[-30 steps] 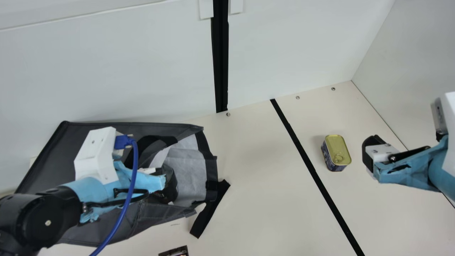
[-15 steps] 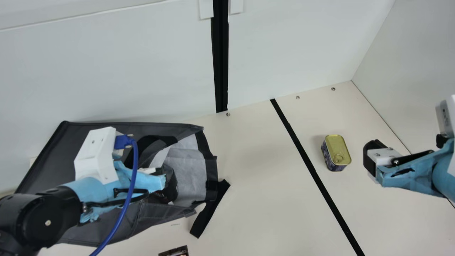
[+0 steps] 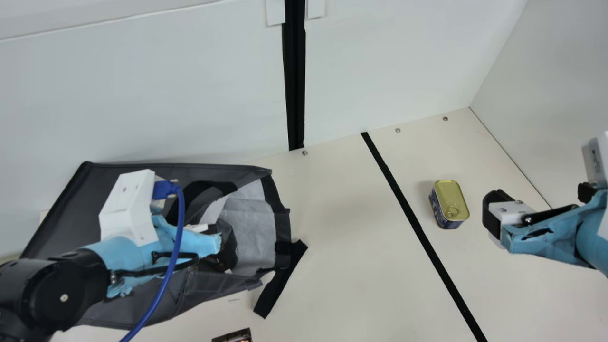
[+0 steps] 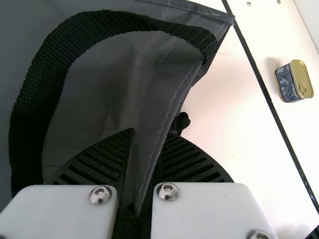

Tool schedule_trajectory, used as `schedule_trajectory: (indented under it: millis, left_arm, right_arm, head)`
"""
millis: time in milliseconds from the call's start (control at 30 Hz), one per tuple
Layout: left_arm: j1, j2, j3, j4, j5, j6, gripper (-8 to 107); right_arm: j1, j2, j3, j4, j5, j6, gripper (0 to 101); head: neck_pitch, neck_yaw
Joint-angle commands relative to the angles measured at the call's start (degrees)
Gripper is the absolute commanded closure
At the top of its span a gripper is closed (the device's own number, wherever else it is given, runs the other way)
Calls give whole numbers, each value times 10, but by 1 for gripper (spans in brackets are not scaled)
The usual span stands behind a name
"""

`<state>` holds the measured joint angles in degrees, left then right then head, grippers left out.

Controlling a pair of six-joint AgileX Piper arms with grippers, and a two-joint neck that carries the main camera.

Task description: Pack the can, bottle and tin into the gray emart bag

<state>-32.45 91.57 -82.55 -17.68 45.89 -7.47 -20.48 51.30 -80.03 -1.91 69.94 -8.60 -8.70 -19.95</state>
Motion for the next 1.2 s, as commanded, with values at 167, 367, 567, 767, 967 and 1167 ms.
schedule_trajectory:
  millis: [167, 367, 567, 767, 967, 1167]
  left_arm:
    - [0, 0, 0, 0, 0, 0, 89]
    - [0, 0, 0, 0, 0, 0, 89]
    - [0, 0, 0, 0, 0, 0, 89]
    - [0, 0, 0, 0, 0, 0, 89]
    - [0, 0, 0, 0, 0, 0, 89]
    - [0, 0, 0, 0, 0, 0, 89]
  right_arm:
    - [1, 1, 1, 1, 0, 1, 10]
    - [5, 6, 0, -3, 0, 5, 10]
    - [13, 17, -4, -13, 0, 11, 10]
    - [26, 36, -15, -28, 0, 22, 10]
    - [41, 60, -28, -45, 0, 36, 10]
    - [52, 85, -39, -55, -4, 46, 10]
  head:
    - [-13, 0]
    - [-13, 0]
    - [-13, 0]
    - [-13, 0]
    - [-13, 0]
    - [-13, 0]
